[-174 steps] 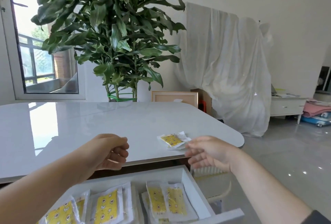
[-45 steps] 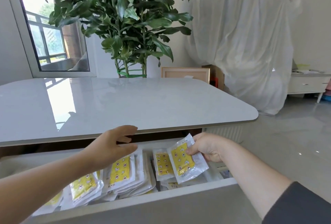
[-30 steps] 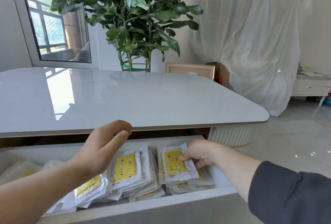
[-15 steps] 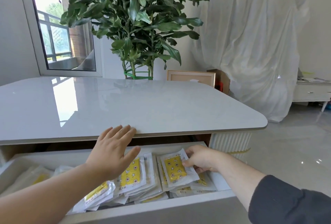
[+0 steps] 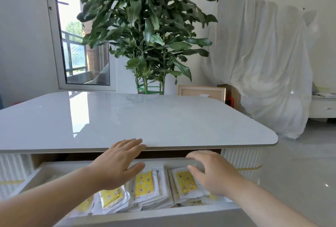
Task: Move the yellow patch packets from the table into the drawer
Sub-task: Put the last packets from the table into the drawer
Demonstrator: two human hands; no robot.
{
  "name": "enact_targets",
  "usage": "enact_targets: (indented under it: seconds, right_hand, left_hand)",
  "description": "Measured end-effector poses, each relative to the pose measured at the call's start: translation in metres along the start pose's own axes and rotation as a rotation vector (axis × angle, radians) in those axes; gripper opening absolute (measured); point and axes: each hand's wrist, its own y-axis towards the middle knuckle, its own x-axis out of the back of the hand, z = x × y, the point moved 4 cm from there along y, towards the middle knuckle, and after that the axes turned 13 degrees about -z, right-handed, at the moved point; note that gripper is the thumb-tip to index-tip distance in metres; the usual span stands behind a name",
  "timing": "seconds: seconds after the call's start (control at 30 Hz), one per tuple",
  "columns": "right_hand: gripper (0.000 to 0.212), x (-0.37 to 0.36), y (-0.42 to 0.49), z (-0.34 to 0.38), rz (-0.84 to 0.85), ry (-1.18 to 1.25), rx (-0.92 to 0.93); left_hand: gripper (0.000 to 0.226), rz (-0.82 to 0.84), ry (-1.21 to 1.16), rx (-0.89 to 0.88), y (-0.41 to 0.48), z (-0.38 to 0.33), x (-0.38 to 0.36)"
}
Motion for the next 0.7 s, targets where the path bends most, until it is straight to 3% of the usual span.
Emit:
enact_targets:
  seconds: [0.07,0.17,0.3,0.37,0.57,0.7]
  right_hand:
    - [0.035,0.006,-0.002,0.005,-0.079,0.05,0.02]
    - [0.032,0.007,-0.006,0.011,-0.124,0.056,0.085]
    - [0.042,0.009,-0.009,0.017,-0.173,0.0,0.206]
    - [0.046,0.011,-0.013,0.019,-0.233,-0.055,0.302]
    - [0.066,0.003,-0.028,0.014,-0.143,-0.167,0.433]
    - [0.066,0.002,-0.025,0.012,-0.091,-0.163,0.384]
  left_hand:
    - [0.088,-0.008,-0.025,0.027,-0.012,0.003,0.018]
    - [0.062,-0.099,-0.05,0.054,-0.028,0.014,0.033]
    - [0.065,-0.11,0.024,-0.023,-0.06,0.031,0.049]
    - [0.055,-0.075,0.097,-0.08,-0.078,0.04,0.053]
    - [0.07,-0.102,0.069,-0.176,-0.12,0.069,0.053]
    - [0.053,0.004,0.097,-0.166,-0.139,0.078,0.037]
